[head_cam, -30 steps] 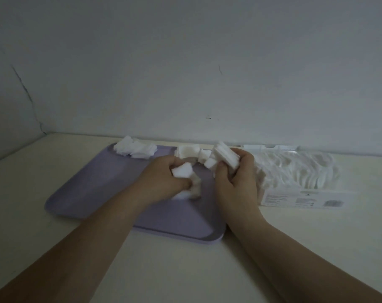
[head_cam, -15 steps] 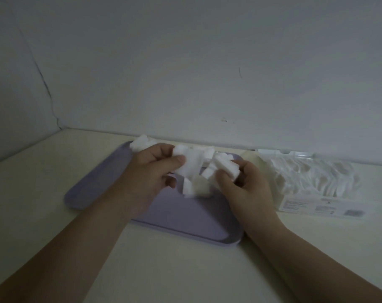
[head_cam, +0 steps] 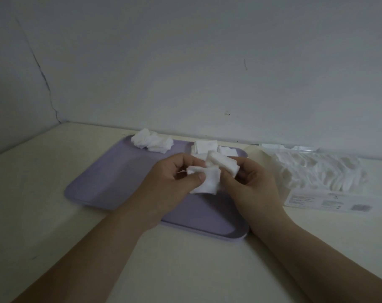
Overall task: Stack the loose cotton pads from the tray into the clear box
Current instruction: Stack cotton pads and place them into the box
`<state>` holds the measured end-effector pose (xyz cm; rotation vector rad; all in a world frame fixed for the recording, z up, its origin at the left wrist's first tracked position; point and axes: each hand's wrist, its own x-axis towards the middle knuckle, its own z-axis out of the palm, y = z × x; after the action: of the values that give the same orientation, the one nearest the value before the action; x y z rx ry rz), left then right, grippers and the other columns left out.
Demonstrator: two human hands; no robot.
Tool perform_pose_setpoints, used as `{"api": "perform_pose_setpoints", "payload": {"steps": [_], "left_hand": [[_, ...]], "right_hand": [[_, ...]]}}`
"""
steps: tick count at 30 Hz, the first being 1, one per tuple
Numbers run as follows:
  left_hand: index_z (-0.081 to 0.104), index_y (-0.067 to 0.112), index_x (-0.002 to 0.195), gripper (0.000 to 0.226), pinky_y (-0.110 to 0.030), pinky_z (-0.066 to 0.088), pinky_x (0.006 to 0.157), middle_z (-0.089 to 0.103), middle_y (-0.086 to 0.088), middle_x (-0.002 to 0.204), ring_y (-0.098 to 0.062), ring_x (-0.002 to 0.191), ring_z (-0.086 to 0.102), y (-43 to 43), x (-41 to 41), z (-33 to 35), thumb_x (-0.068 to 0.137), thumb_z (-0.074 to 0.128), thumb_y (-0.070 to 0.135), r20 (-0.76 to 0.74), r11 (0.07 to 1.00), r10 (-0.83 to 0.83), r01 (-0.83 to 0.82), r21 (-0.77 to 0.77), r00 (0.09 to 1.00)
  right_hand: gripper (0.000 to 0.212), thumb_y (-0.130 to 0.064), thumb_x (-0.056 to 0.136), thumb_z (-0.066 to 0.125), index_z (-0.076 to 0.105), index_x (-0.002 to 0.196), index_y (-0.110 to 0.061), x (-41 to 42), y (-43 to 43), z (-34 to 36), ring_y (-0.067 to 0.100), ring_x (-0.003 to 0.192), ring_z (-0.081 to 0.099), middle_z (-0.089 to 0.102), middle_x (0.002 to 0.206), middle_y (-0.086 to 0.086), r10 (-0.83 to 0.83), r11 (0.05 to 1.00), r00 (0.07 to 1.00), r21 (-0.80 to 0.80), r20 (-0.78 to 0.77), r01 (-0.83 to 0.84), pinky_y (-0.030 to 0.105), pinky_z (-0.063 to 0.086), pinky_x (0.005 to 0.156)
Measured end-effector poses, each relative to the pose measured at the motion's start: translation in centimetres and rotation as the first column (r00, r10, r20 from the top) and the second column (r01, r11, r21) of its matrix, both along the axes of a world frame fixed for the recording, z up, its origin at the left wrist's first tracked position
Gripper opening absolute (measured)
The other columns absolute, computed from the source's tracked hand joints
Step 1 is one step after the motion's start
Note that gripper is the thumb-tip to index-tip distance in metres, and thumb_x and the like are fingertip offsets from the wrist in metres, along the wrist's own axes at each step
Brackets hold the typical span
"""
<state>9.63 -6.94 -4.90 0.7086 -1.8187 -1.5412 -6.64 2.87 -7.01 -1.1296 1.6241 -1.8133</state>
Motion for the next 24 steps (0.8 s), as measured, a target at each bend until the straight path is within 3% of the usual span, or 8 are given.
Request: {"api": "perform_pose_setpoints", "payload": {"steps": [4,7,9,13,17,20,24], "left_hand": [[0.065,0.019,0.084,0.020,-0.047,0.059,0.078,0.071,-0.007,0.084,-0.021,0.076,0.069,0.02,0.06,0.28,0.096,0.067,0.003,-0.060,0.999,-0.005,0.007,0.037,0.998],[0.056,0.011,0.088,0.019,-0.031,0.057,0.063,0.071,-0.006,0.075,-0.015,0.065,0.067,0.42,0.05,0.40,0.096,0.063,-0.004,-0.068,1.000,-0.019,0.019,0.003,0.998],[0.056,0.009,0.094,0.019,-0.028,0.054,0.059,0.072,-0.009,0.075,-0.017,0.064,0.069,0.50,-0.02,0.36,0.093,0.065,-0.008,-0.088,1.000,-0.016,0.016,0.006,0.996],[0.061,0.016,0.118,0.040,-0.034,0.056,0.060,0.078,-0.006,0.087,-0.025,0.075,0.075,0.14,0.07,0.18,0.086,0.076,-0.005,-0.048,1.000,0.015,-0.015,-0.014,0.999],[0.063,0.028,0.118,0.057,-0.035,0.059,0.070,0.078,-0.006,0.106,-0.029,0.093,0.076,-0.31,0.13,-0.26,0.073,0.087,0.001,-0.041,0.999,0.046,-0.046,0.005,0.998],[0.067,0.020,0.114,0.041,-0.035,0.061,0.071,0.079,-0.003,0.102,-0.022,0.090,0.074,-0.12,0.10,-0.13,0.081,0.082,-0.001,-0.005,0.999,0.043,-0.043,-0.004,0.999],[0.074,0.013,0.103,0.011,-0.036,0.059,0.073,0.078,-0.011,0.098,-0.019,0.084,0.071,0.10,0.00,0.07,0.094,0.070,0.009,-0.050,0.996,0.057,-0.053,0.074,0.997]], "right_hand": [[0.015,-0.018,0.092,0.074,0.074,0.107,-0.019,0.06,-0.07,-0.04,0.012,0.090,0.077,0.080,0.092,-0.004,-0.072,0.997,0.996,0.018,-0.051,0.073,0.044,0.061,0.088],[0.015,-0.021,0.091,0.075,0.074,0.106,-0.020,0.07,-0.03,-0.07,0.013,0.089,0.076,0.080,0.091,-0.003,-0.072,0.997,0.994,0.030,-0.086,0.075,0.046,0.061,0.087],[0.015,-0.021,0.090,0.076,0.074,0.105,-0.020,0.07,-0.02,-0.14,0.013,0.089,0.076,0.080,0.091,-0.003,-0.069,0.997,0.994,0.032,-0.089,0.072,0.046,0.061,0.088],[0.018,-0.023,0.090,0.077,0.074,0.107,-0.022,0.01,-0.05,-0.20,0.007,0.089,0.076,0.080,0.092,-0.007,-0.073,0.996,0.990,0.046,-0.123,0.079,0.040,0.062,0.086],[0.020,-0.021,0.089,0.077,0.074,0.109,-0.021,-0.04,-0.08,-0.29,0.006,0.090,0.075,0.080,0.094,-0.008,-0.072,0.996,0.990,0.041,-0.120,0.078,0.038,0.062,0.087],[0.020,-0.021,0.089,0.077,0.074,0.109,-0.021,0.02,-0.10,-0.30,0.005,0.089,0.075,0.080,0.093,-0.009,-0.074,0.996,0.990,0.038,-0.119,0.079,0.035,0.062,0.086],[0.018,-0.021,0.090,0.076,0.073,0.108,-0.021,-0.01,-0.03,-0.34,0.005,0.089,0.075,0.080,0.092,-0.009,-0.066,0.997,0.991,0.034,-0.114,0.071,0.031,0.061,0.084]]}}
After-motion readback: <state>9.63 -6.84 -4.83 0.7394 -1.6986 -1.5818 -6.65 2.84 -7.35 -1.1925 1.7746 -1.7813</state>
